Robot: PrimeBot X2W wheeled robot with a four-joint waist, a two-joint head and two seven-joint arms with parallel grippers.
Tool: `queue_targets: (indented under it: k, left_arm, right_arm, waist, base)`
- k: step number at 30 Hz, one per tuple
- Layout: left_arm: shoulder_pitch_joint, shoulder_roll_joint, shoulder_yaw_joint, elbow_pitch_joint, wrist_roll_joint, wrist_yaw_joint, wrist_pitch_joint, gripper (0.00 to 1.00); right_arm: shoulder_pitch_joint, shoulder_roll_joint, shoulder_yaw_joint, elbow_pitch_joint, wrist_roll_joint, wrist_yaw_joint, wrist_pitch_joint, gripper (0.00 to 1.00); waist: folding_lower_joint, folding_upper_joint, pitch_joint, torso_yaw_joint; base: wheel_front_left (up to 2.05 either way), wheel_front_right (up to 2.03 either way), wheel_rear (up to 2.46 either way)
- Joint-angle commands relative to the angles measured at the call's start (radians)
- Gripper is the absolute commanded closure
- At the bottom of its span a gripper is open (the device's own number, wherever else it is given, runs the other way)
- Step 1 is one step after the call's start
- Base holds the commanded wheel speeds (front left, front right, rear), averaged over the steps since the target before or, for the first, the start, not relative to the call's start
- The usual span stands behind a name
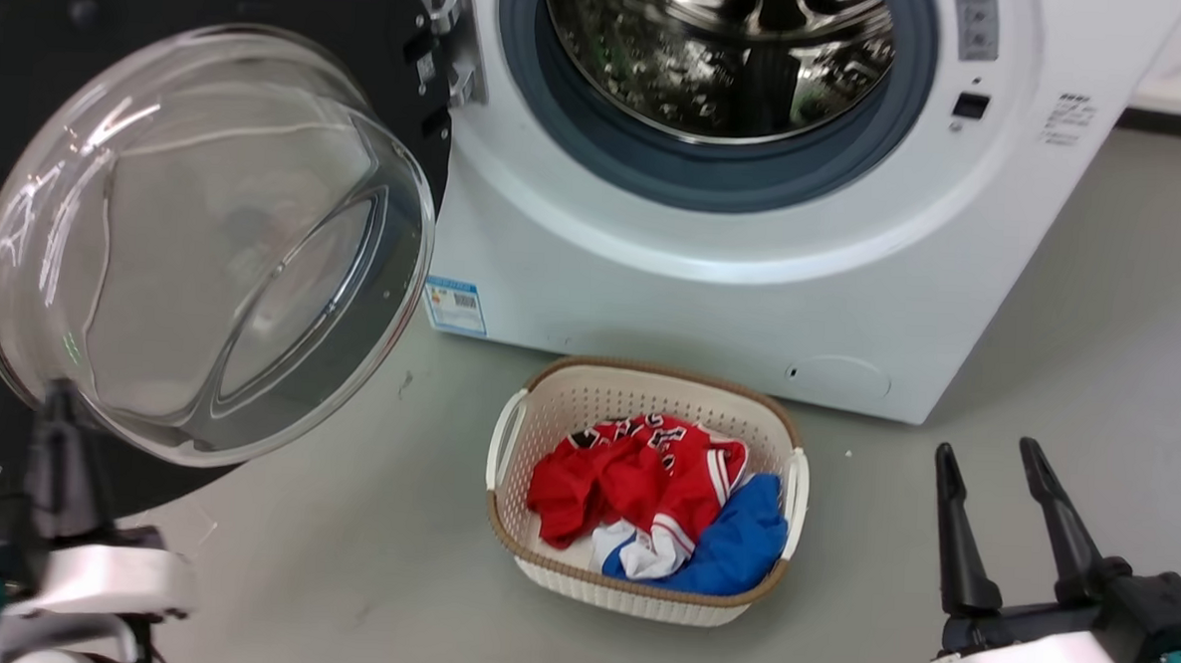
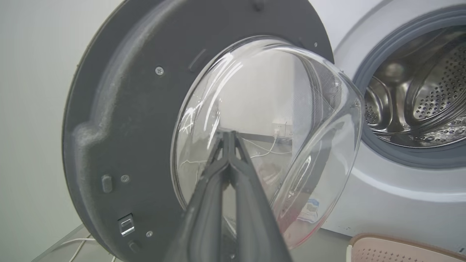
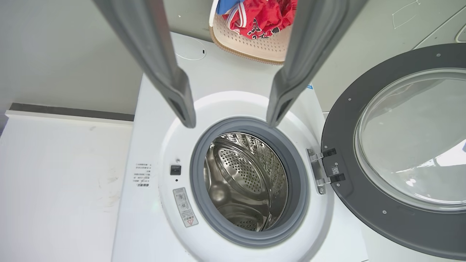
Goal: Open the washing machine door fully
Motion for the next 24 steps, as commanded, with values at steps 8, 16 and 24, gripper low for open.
queue_targets:
  k: [8,16,24]
  left_arm:
    - [0.096,-0.022,-0.148,-0.055,0.0,0.002,0.002,1.0]
    - [0.172,-0.026,-0.264,-0.083,-0.013,0.022,0.002,1.0]
    - [0.209,-0.028,-0.348,-0.083,-0.065,0.03,0.002,0.0]
  right_arm:
    - [0.062,0.003,-0.031,-0.027,0.012,0.0,-0.002,0.0]
    - [0.102,0.003,-0.049,-0.037,0.019,0.0,-0.002,0.0]
    - [0.135,0.003,-0.047,-0.038,0.025,0.0,-0.002,0.0]
  waist:
    - [0.0,0.0,-0.092,-0.058]
    - [0.0,0.0,-0.116,-0.108]
    - [0.0,0.0,-0.128,-0.141]
  base:
    - [0.0,0.0,0.0]
    - [0.0,0.0,0.0]
    - [0.0,0.0,0.0]
